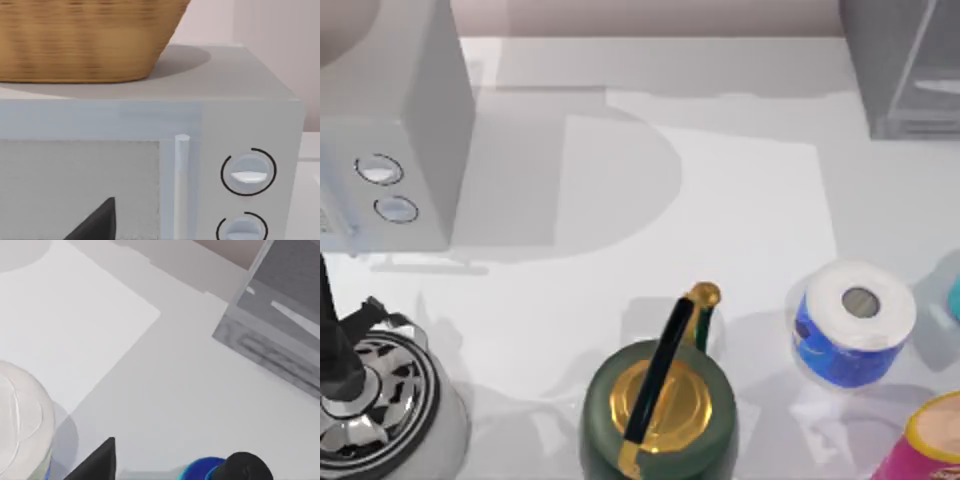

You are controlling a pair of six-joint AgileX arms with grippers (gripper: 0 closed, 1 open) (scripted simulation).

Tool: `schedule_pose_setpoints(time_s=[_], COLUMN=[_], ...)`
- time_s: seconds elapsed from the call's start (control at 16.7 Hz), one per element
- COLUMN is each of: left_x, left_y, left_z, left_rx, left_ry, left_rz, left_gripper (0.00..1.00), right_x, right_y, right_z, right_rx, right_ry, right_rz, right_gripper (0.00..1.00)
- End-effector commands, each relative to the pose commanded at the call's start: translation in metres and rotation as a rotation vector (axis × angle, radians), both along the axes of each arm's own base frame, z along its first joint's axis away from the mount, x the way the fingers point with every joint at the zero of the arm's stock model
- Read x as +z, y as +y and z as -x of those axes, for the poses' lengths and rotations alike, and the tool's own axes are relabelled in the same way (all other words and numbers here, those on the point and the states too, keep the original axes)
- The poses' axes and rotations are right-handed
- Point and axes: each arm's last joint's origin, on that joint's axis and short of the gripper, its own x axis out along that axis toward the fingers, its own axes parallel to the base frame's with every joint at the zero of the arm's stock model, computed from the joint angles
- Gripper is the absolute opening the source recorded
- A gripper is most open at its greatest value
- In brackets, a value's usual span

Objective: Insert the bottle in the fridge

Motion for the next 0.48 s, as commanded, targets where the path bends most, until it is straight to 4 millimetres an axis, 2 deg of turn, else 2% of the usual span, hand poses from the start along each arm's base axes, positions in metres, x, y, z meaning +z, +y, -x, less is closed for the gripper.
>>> schedule_pose_setpoints(time_s=[0.24,0.48], left_x=[0.000,0.000], left_y=[0.000,0.000], left_z=[0.000,0.000], left_rx=[0.000,0.000], left_ry=[0.000,0.000], left_rz=[0.000,0.000], left_gripper=[1.00,1.00], right_x=[-0.017,-0.051], right_y=[-0.032,-0.065], right_z=[-0.036,-0.055], right_rx=[0.145,0.243], right_ry=[0.157,0.259], right_rz=[0.020,-0.057], right_gripper=[1.00,1.00])
